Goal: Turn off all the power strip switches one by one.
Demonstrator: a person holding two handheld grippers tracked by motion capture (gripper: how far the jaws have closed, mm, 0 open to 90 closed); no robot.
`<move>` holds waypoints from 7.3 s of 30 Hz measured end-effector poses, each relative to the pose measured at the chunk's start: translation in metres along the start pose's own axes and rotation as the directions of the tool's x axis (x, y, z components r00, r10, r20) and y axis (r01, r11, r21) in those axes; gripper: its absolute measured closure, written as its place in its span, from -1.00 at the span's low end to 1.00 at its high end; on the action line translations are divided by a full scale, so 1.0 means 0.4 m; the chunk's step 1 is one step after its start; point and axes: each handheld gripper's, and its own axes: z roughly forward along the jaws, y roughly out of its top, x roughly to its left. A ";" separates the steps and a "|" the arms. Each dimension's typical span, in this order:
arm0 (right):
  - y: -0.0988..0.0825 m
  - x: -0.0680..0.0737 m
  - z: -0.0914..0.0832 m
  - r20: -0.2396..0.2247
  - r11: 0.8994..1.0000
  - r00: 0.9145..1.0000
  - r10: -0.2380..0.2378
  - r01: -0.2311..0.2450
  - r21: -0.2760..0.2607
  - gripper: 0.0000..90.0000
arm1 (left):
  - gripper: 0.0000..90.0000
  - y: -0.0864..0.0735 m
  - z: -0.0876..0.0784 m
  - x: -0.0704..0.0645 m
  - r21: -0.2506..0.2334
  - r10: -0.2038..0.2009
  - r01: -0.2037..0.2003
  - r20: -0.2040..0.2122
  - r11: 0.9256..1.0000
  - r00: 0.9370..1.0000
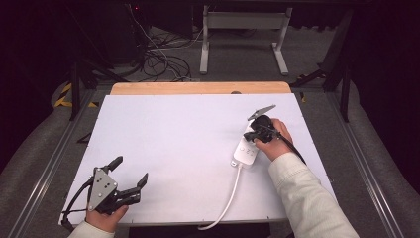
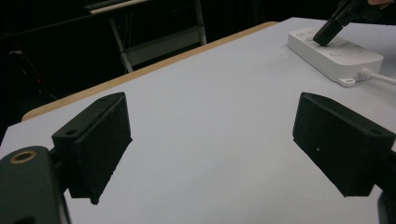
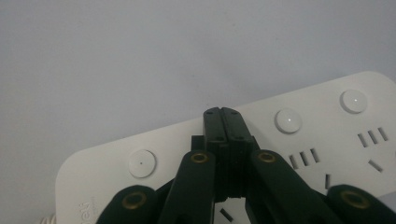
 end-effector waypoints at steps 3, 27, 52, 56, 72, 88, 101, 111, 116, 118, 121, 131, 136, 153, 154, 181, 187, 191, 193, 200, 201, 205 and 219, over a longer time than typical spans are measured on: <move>-0.001 0.001 0.003 0.005 1.000 1.000 0.001 -0.001 0.000 1.00 | -0.73 0.000 0.000 0.000 0.000 -0.001 0.001 0.000 1.000 1.000; 0.010 0.013 0.005 0.034 0.999 0.999 -0.002 0.001 0.036 1.00 | -0.73 0.001 -0.002 -0.001 -0.002 0.004 -0.004 0.001 1.000 1.000; 0.028 -0.036 -0.062 0.042 0.992 0.998 0.055 -0.050 -0.116 1.00 | -0.73 0.001 0.001 0.001 -0.002 0.009 -0.009 0.002 1.000 1.000; 0.025 -0.048 -0.050 0.054 0.992 0.996 0.065 -0.059 -0.110 1.00 | -0.73 0.001 0.000 0.000 -0.003 0.004 -0.004 0.003 1.000 1.000; 0.015 -0.082 0.000 0.061 0.994 0.994 0.095 -0.091 -0.064 1.00 | -0.73 -0.001 0.001 0.000 0.000 -0.003 0.003 0.003 1.000 1.000; 0.007 -0.083 0.015 0.055 0.993 0.992 0.110 -0.108 -0.052 1.00 | -0.73 0.000 0.000 0.001 0.000 0.007 -0.007 0.000 1.000 1.000; 0.007 -0.077 0.019 0.070 0.994 0.992 0.104 -0.101 -0.046 1.00 | -0.73 0.000 0.000 -0.001 -0.003 0.005 -0.005 -0.001 1.000 1.000; 0.011 -0.071 0.019 0.084 0.994 0.991 0.105 -0.103 -0.029 1.00 | -0.73 0.001 -0.002 -0.002 -0.002 0.007 -0.007 -0.001 1.000 1.000; 0.014 -0.063 0.019 0.106 0.995 0.990 0.095 -0.094 -0.018 1.00 | -0.73 0.001 -0.002 -0.003 -0.007 0.005 -0.005 0.000 1.000 1.000; 0.013 -0.064 0.019 0.101 0.995 0.990 0.102 -0.100 -0.019 1.00 | -0.73 0.001 -0.002 -0.003 -0.006 0.005 -0.005 0.001 1.000 1.000; 0.014 -0.065 0.019 0.097 0.994 0.989 0.107 -0.106 -0.019 1.00 | -0.73 0.001 -0.002 -0.003 -0.005 0.006 -0.006 0.000 1.000 1.000; 0.016 -0.058 0.023 0.121 0.995 0.988 0.098 -0.097 -0.012 1.00 | -0.73 0.001 -0.002 -0.003 -0.007 0.005 -0.005 0.001 1.000 1.000; 0.020 -0.059 0.001 0.110 0.994 0.990 0.093 -0.086 -0.067 1.00 | -0.73 0.000 -0.002 0.001 -0.005 0.005 -0.005 0.002 1.000 1.000; 0.031 -0.089 -0.037 0.088 0.976 0.984 0.155 -0.139 -0.166 1.00 | -0.73 -0.001 0.002 0.000 -0.001 -0.002 0.002 -0.001 1.000 1.000; 0.033 -0.091 -0.038 0.089 0.976 0.984 0.153 -0.136 -0.169 1.00 | -0.73 -0.001 0.002 0.000 0.000 -0.002 0.002 -0.001 1.000 1.000; 0.022 -0.163 0.018 0.105 0.970 0.971 0.216 -0.201 -0.134 1.00 | -0.73 -0.001 0.002 0.001 0.000 0.002 -0.002 -0.002 1.000 1.000; 0.019 -0.162 0.031 0.107 0.971 0.970 0.218 -0.206 -0.119 1.00 | -0.73 -0.001 0.001 0.001 0.002 0.001 -0.001 -0.001 1.000 1.000; 0.019 -0.161 0.034 0.111 0.972 0.970 0.215 -0.203 -0.116 1.00 | -0.73 -0.001 0.001 0.002 0.000 0.001 -0.001 -0.003 1.000 1.000; 0.019 -0.160 0.035 0.114 0.973 0.970 0.214 -0.201 -0.114 1.00 | -0.73 -0.001 0.001 0.001 0.002 0.001 -0.001 -0.001 1.000 1.000; 0.016 -0.154 0.040 0.130 0.976 0.971 0.199 -0.185 -0.113 1.00 | -0.73 -0.001 0.001 0.002 0.005 -0.001 0.001 -0.003 1.000 1.000; 0.015 -0.154 0.040 0.128 0.976 0.971 0.202 -0.188 -0.115 1.00 | -0.73 -0.001 0.001 0.002 0.004 -0.001 0.001 -0.002 1.000 1.000; 0.014 -0.155 0.040 0.124 0.974 0.971 0.207 -0.192 -0.119 1.00 | -0.73 -0.001 0.001 0.001 0.004 0.000 0.000 -0.002 1.000 1.000; 0.016 -0.154 0.041 0.123 0.973 0.969 0.214 -0.201 -0.114 1.00 | -0.73 0.000 0.000 0.002 0.001 0.005 -0.005 0.002 1.000 1.000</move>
